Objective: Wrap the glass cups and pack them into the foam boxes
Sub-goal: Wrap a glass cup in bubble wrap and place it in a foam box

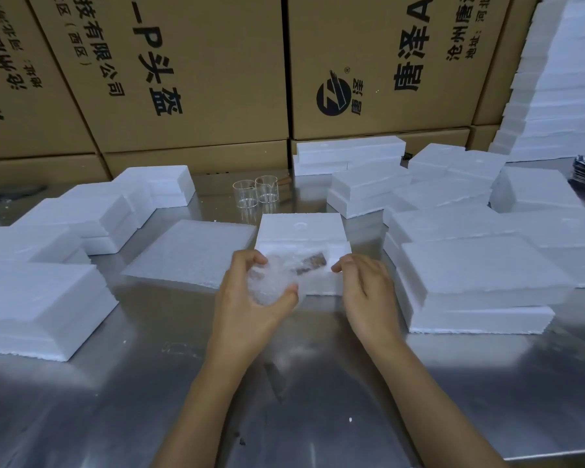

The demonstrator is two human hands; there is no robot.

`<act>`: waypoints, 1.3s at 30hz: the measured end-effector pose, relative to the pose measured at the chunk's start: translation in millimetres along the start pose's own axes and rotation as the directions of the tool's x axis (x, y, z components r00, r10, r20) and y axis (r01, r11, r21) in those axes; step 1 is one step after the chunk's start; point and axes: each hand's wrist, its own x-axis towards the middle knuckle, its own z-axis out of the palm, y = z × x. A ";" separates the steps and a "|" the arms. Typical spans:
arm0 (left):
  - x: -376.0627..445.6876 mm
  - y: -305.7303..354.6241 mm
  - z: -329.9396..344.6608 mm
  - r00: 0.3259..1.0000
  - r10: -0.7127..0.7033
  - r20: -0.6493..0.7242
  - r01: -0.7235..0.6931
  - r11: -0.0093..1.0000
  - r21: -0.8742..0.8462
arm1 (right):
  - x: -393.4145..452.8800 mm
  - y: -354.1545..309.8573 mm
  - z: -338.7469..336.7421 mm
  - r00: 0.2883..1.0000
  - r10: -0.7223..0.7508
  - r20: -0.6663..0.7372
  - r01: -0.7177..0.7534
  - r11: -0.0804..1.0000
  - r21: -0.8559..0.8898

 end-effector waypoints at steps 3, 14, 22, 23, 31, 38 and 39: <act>12.9 6.6 -7.2 0.999 0.011 -0.047 -0.014 0.998 -0.063 | 2.2 3.6 0.5 0.999 -0.036 -0.015 0.035 0.998 -0.052; 87.6 -2.0 11.5 0.955 0.033 0.295 -0.062 0.994 0.088 | 3.9 1.4 1.8 0.999 0.007 0.046 -0.002 0.995 -0.104; 84.4 -32.3 14.0 0.943 -0.050 0.329 0.023 0.996 0.085 | 6.1 2.1 3.0 0.998 0.019 0.057 -0.013 0.995 -0.102; 83.7 -32.8 14.8 0.941 -0.060 0.332 0.028 0.995 0.099 | 5.8 1.9 3.2 0.998 0.020 0.058 -0.014 0.995 -0.099; 70.1 -37.6 30.8 0.958 -0.011 0.286 -0.075 0.955 0.288 | 5.0 4.0 4.6 0.999 0.023 0.046 -0.018 0.995 -0.102; 67.8 -36.5 30.3 0.956 -0.006 0.293 -0.073 0.964 0.256 | 67.7 -27.7 9.5 0.999 0.035 0.031 -0.030 0.986 -0.162; 67.9 -34.0 29.5 0.957 -0.048 0.287 -0.008 0.981 0.194 | 89.0 -33.8 14.4 0.991 0.076 0.107 -0.058 0.985 -0.164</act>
